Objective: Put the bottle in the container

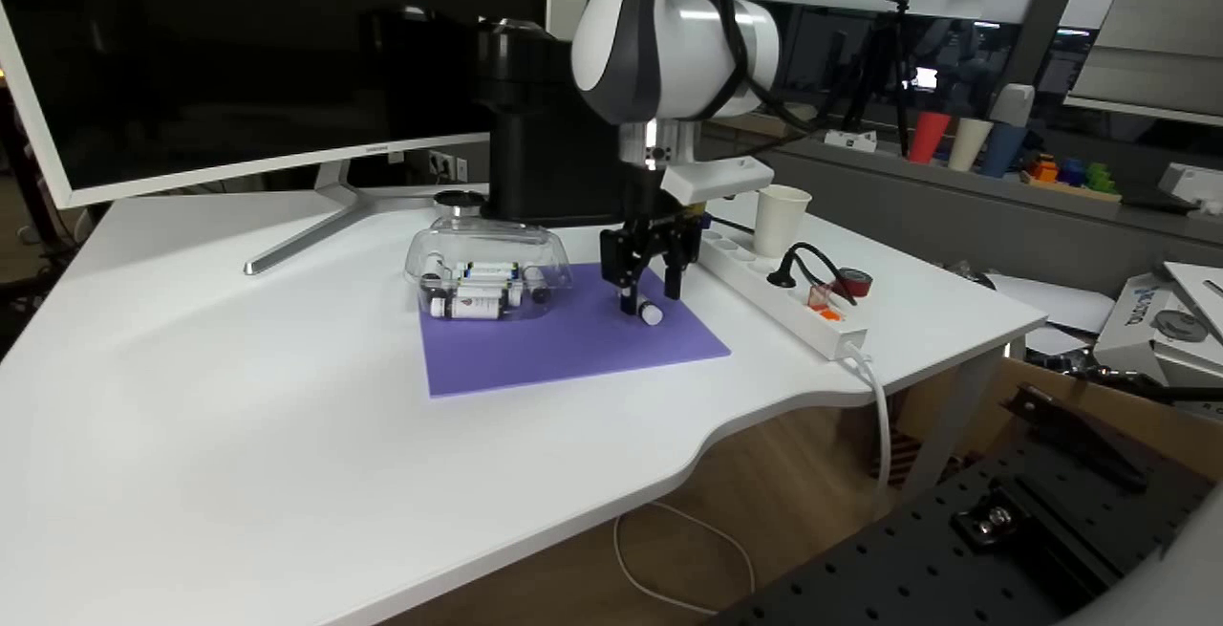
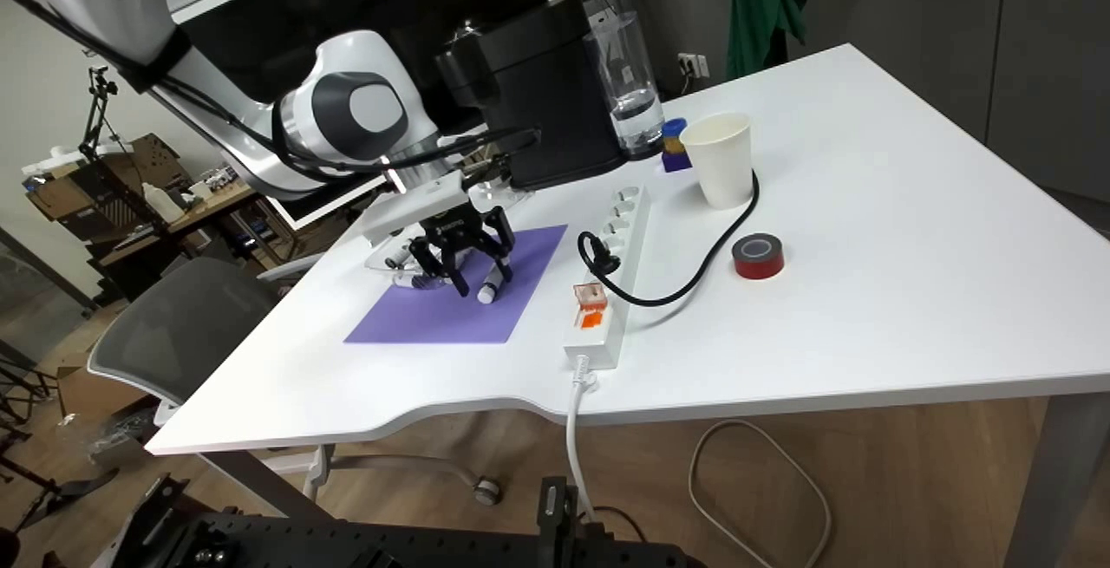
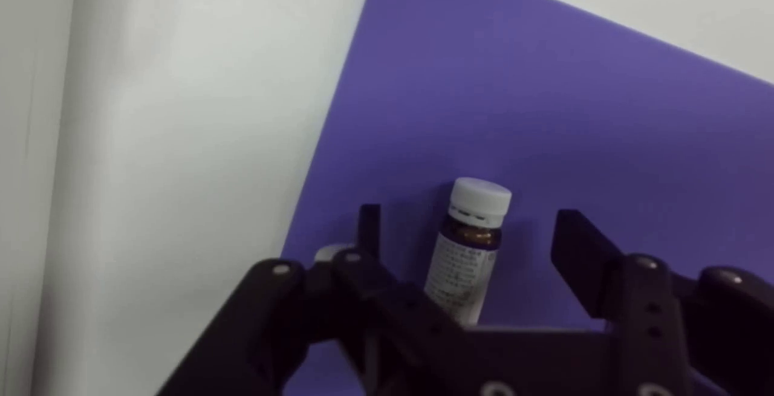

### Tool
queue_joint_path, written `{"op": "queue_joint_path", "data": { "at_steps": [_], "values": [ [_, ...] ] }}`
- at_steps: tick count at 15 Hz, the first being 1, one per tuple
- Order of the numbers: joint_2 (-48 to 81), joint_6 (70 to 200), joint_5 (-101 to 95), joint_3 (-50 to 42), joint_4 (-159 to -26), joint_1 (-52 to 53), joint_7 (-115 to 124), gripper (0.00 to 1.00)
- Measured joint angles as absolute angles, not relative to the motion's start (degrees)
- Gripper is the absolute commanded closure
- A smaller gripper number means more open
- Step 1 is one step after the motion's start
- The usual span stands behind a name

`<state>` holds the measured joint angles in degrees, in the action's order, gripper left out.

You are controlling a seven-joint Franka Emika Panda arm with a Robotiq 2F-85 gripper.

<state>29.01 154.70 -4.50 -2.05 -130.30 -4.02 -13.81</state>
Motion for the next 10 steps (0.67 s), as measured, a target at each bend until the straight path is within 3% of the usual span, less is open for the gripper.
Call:
{"op": "queue_joint_path", "data": {
  "at_steps": [6,10],
  "values": [
    [31.4,154.9,-4.3,-2.0,-127.9,-4.0,-12.6,0.95],
    [30.9,157.2,-3.9,-1.7,-127.7,-4.2,-12.5,0.93]
  ]
}}
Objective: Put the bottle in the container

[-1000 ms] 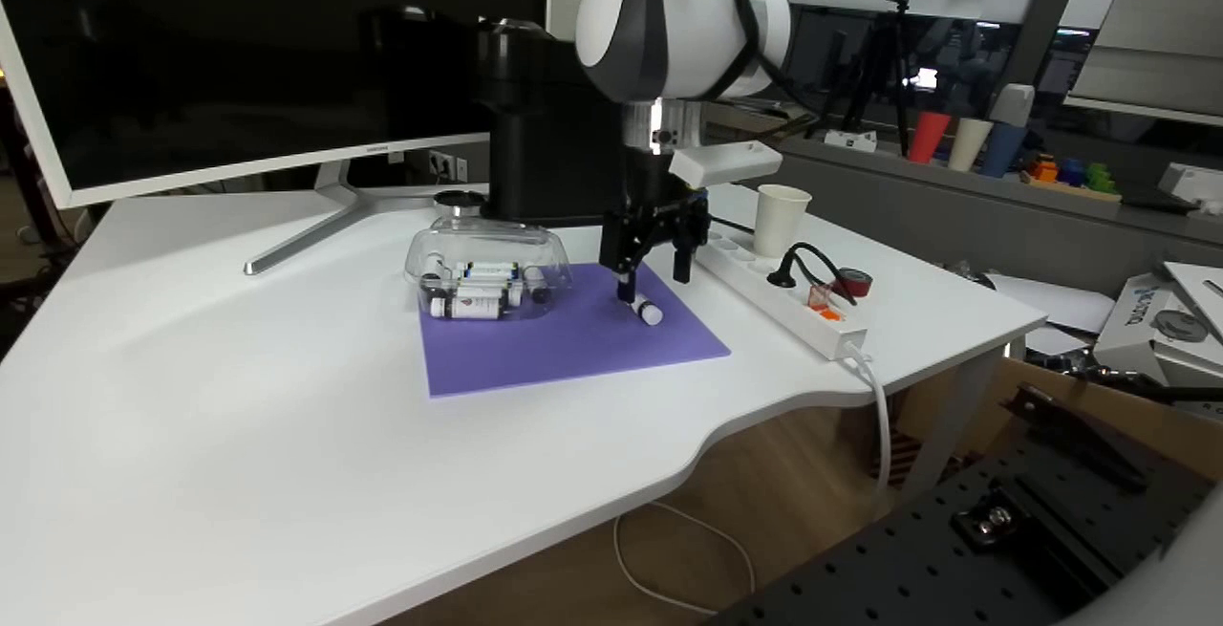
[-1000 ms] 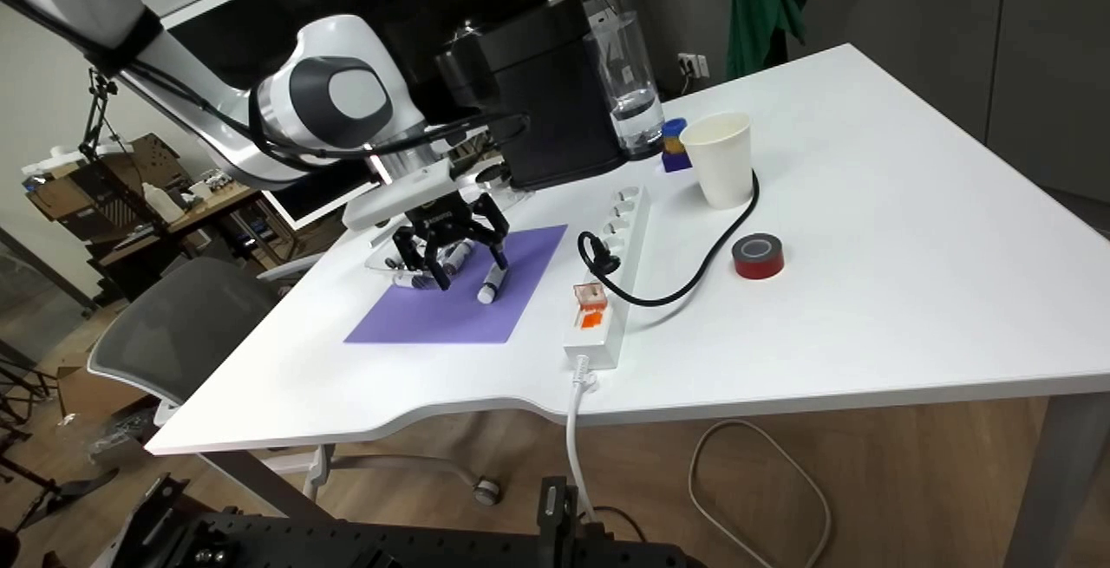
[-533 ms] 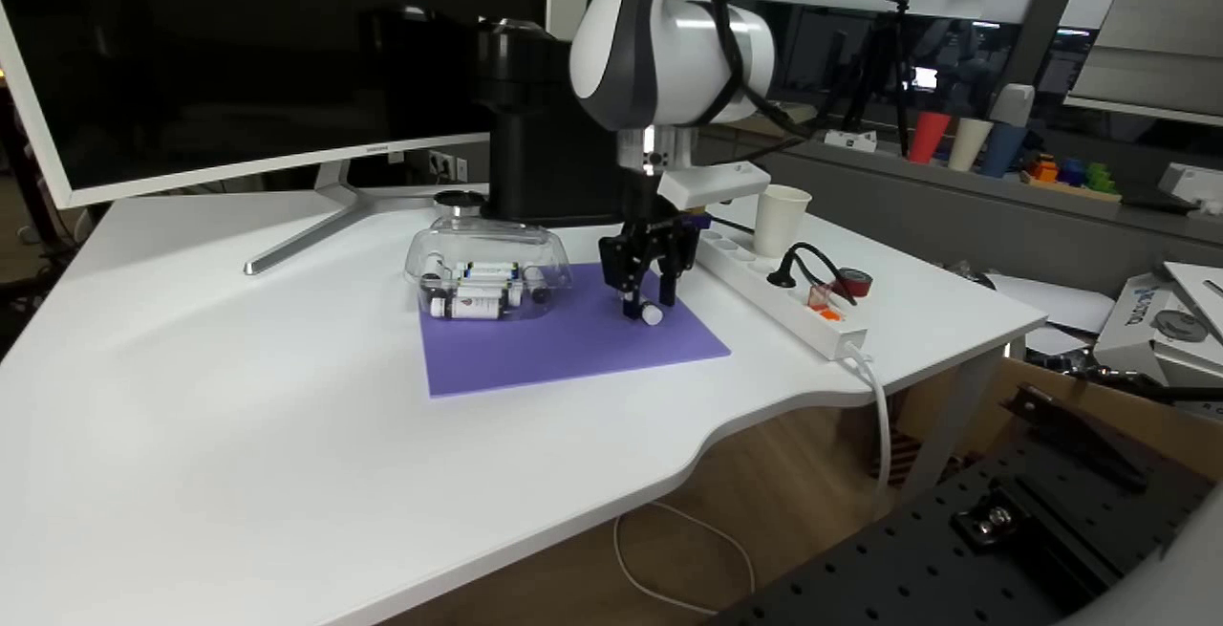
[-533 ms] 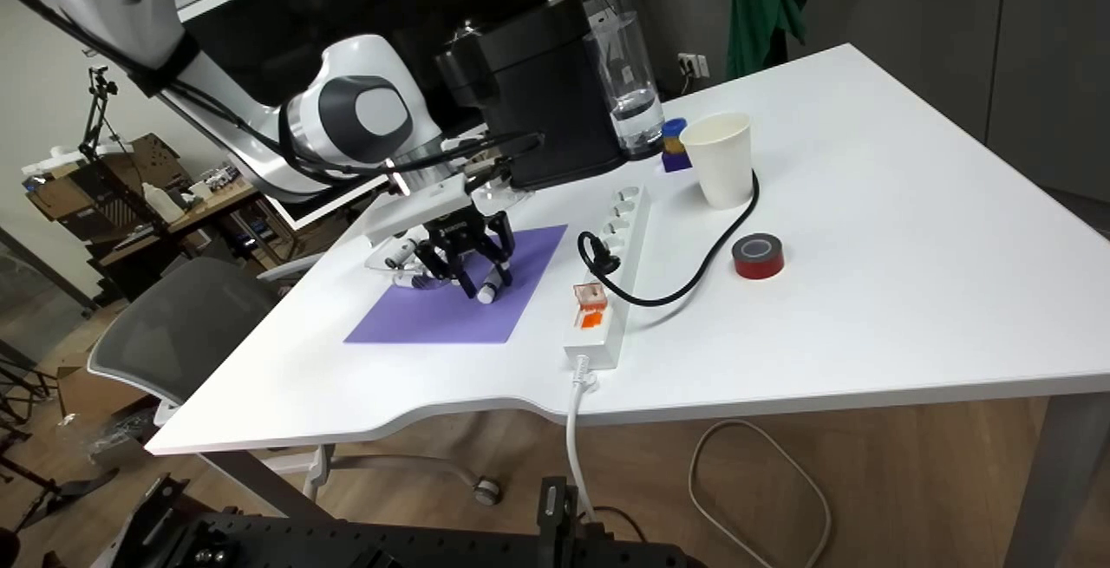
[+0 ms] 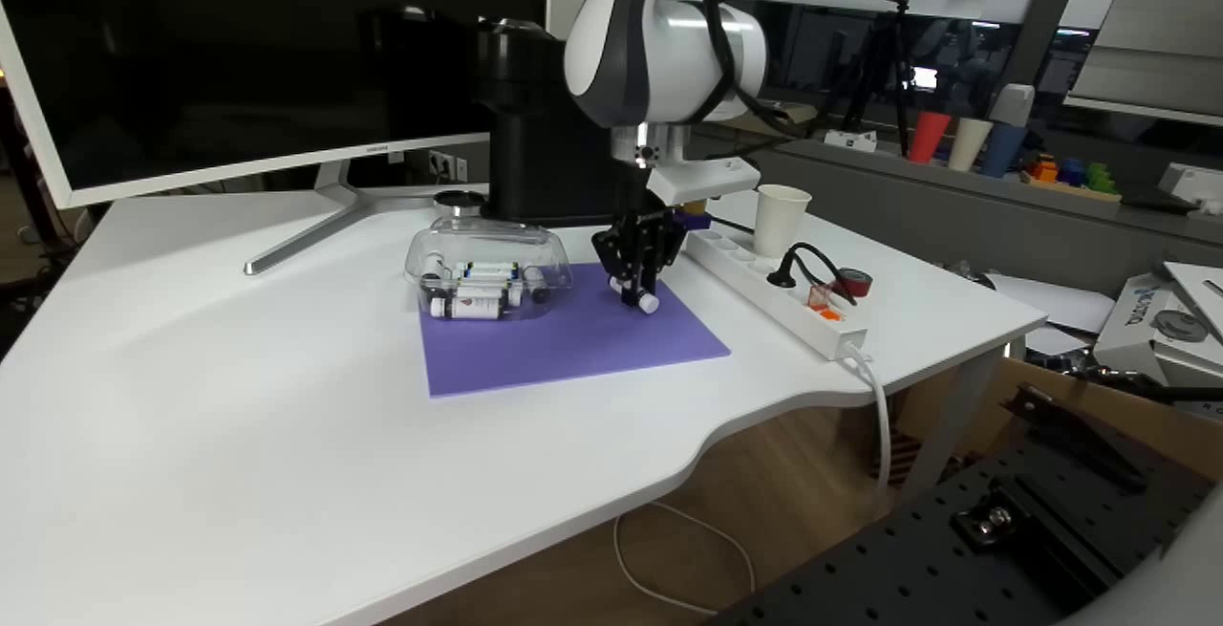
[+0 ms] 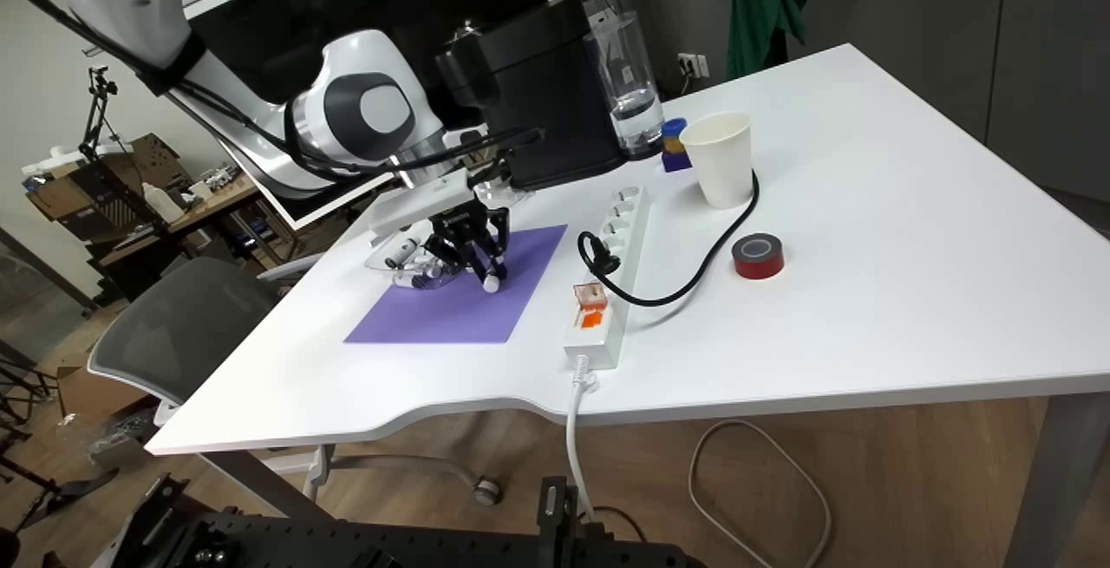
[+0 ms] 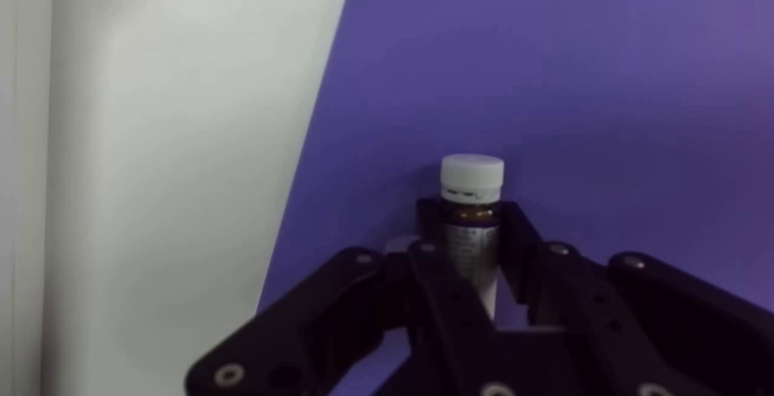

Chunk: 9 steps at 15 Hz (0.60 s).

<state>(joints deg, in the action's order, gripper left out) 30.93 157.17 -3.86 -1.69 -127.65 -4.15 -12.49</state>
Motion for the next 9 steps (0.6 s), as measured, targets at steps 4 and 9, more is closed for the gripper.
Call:
{"op": "queue_joint_path", "data": {
  "at_steps": [4,9],
  "values": [
    [28.4,161.8,-3.3,-0.3,-128.4,-4.3,-12.5,0.93],
    [24.9,165.6,-3.4,2.3,-129.2,-2.6,-12.5,0.93]
  ]
}}
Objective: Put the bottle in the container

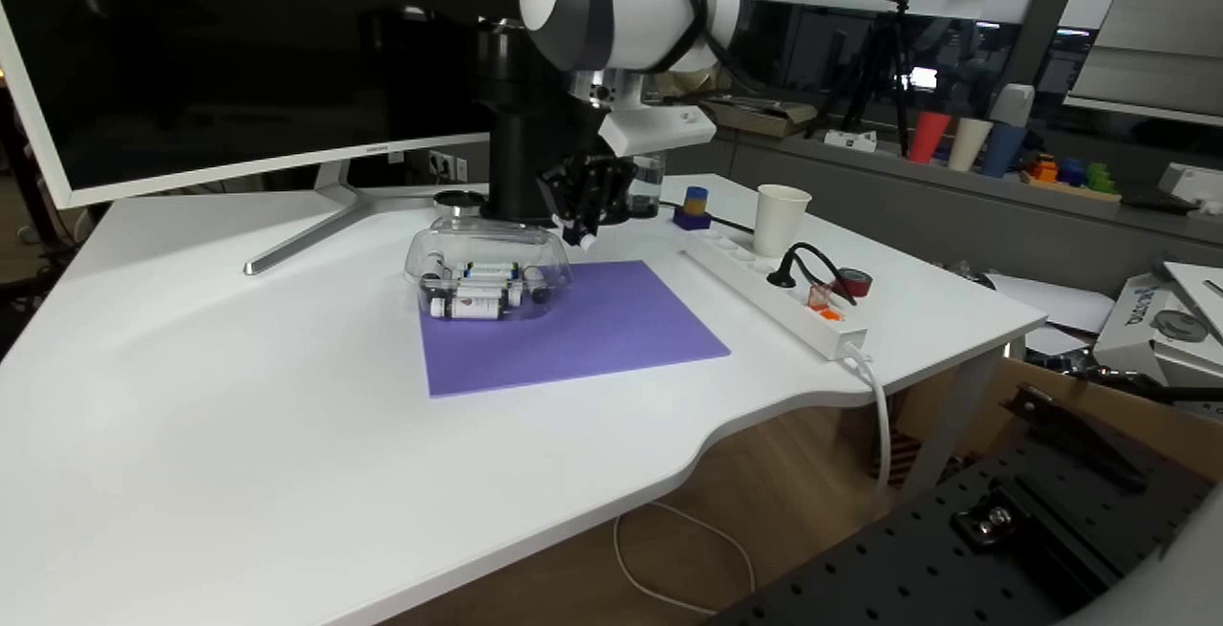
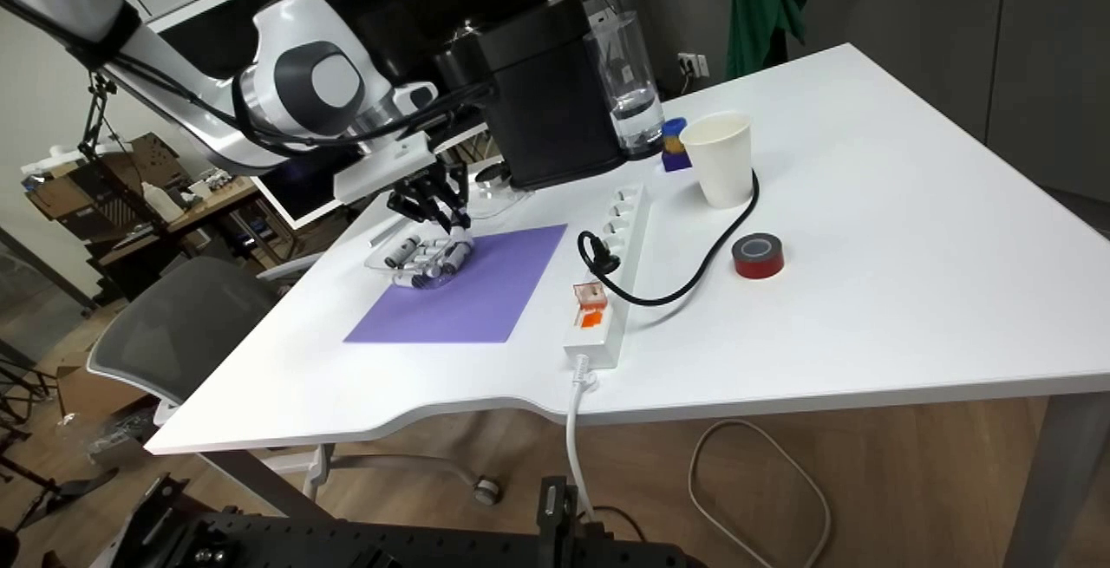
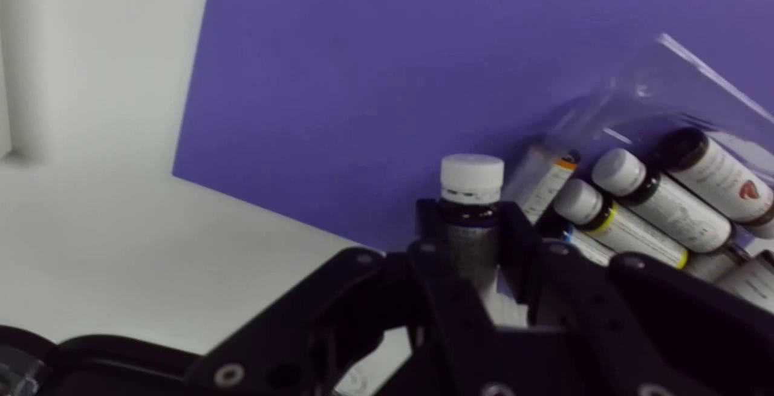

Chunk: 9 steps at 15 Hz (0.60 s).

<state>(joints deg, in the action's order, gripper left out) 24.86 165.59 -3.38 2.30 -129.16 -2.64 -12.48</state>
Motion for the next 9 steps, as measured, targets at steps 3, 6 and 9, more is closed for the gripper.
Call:
{"op": "queue_joint_path", "data": {
  "at_steps": [3,6,9],
  "values": [
    [24.6,166.8,-3.4,3.4,-129.0,-0.8,-12.0,0.93],
    [25.5,167.0,-3.4,3.6,-128.5,1.3,-11.1,0.93],
    [26.5,167.1,-3.4,3.6,-128.4,3.4,-9.7,0.93]
  ]
}}
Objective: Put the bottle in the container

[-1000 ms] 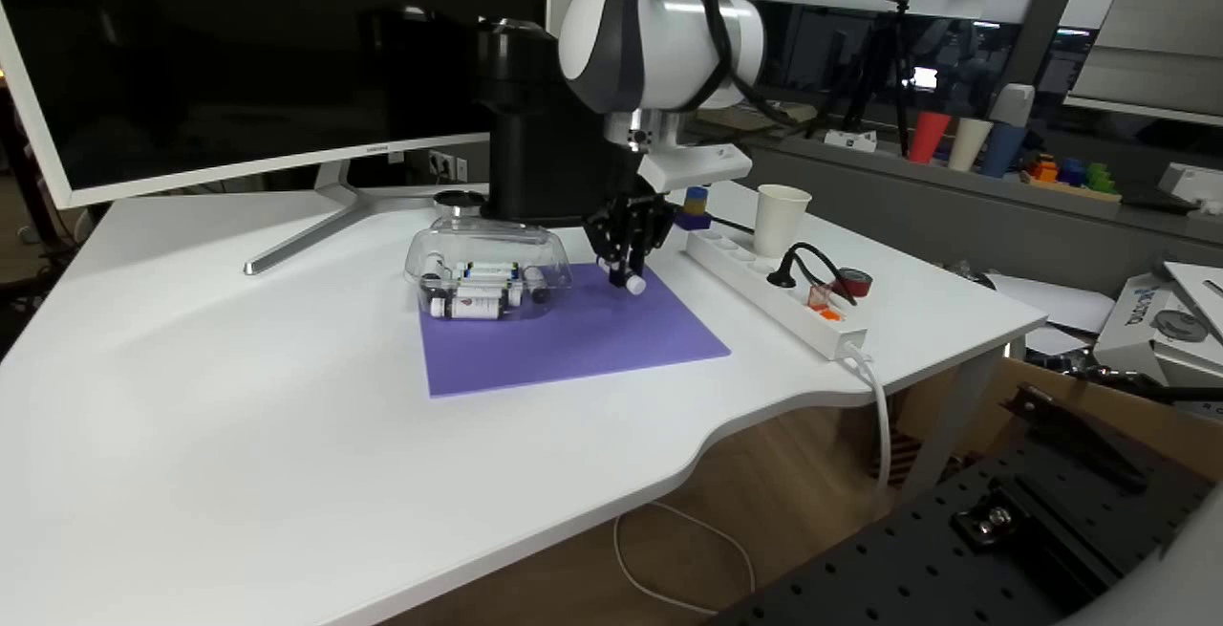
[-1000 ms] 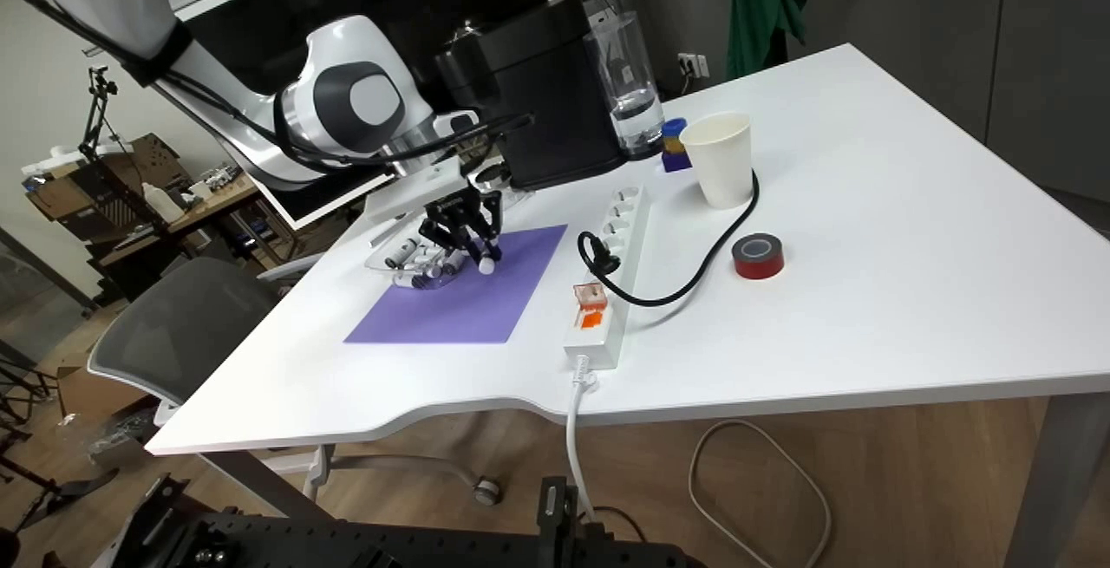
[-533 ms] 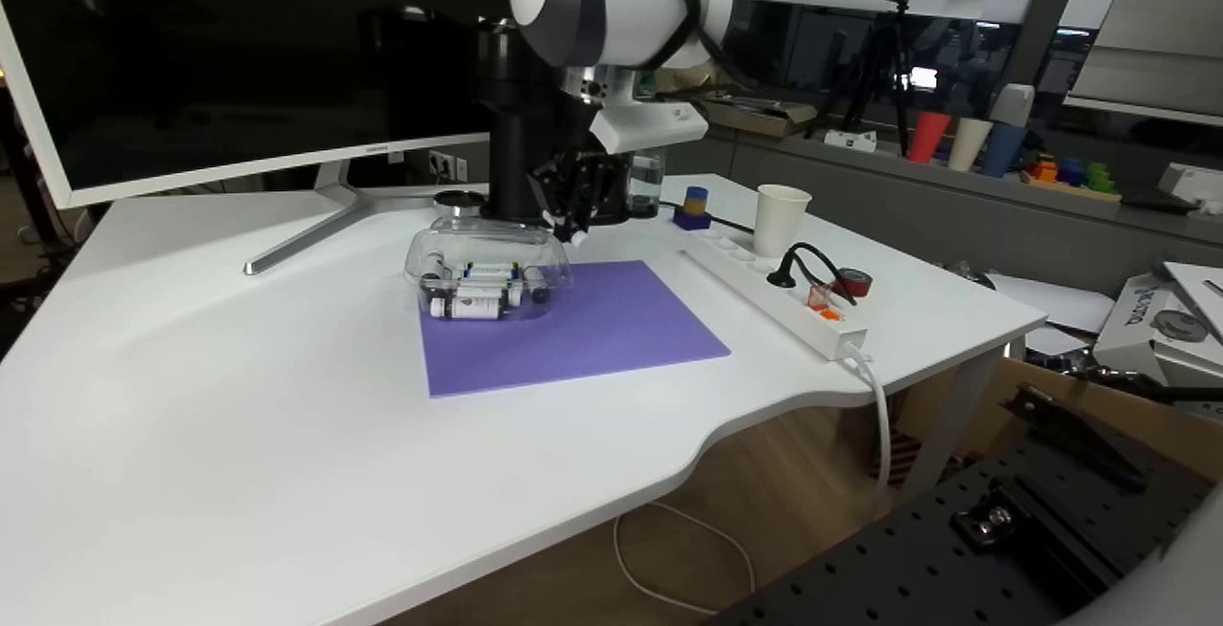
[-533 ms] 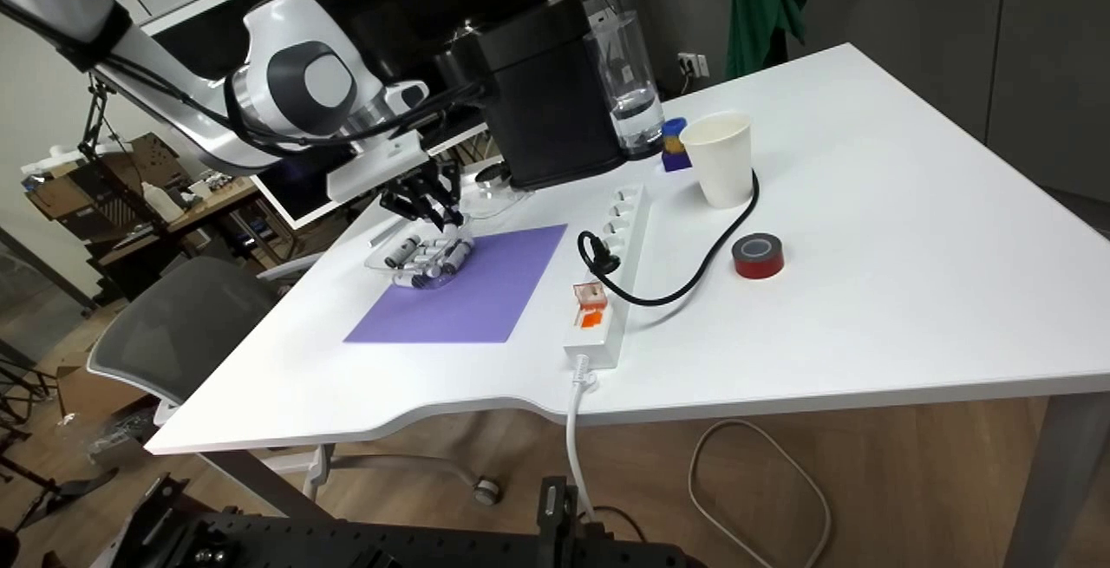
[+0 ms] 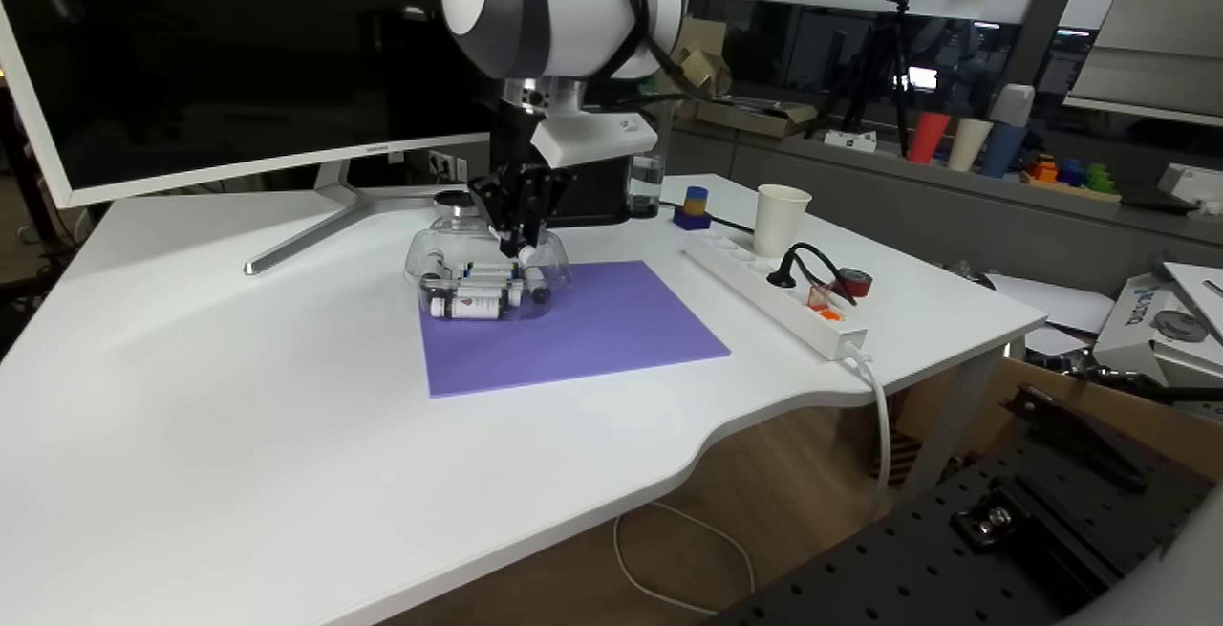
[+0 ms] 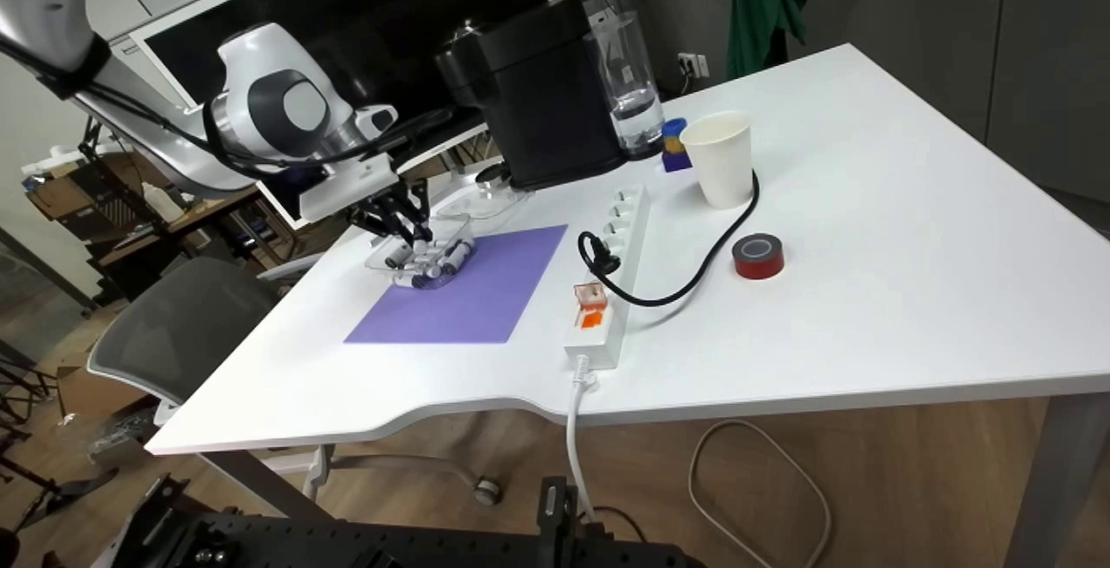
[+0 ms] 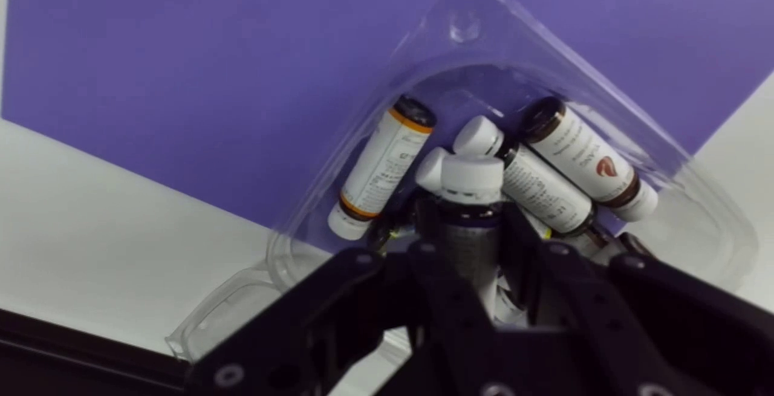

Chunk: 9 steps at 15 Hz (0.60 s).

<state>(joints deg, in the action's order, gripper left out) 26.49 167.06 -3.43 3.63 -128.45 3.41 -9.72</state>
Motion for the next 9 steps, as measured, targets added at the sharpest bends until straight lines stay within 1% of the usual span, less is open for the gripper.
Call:
{"op": "queue_joint_path", "data": {
  "at_steps": [3,4,5,8,9],
  "values": [
    [27.2,167.1,-3.4,3.6,-128.4,5.0,-8.8,0.93],
    [27.3,167.1,-3.4,3.6,-128.4,5.3,-8.7,0.48],
    [27.4,167.0,-3.4,3.6,-128.4,5.5,-8.6,0.47],
    [27.5,166.9,-3.5,3.4,-128.4,5.9,-8.1,0.28],
    [27.5,166.9,-3.5,3.3,-128.4,6.1,-7.9,0.2]
  ]
}}
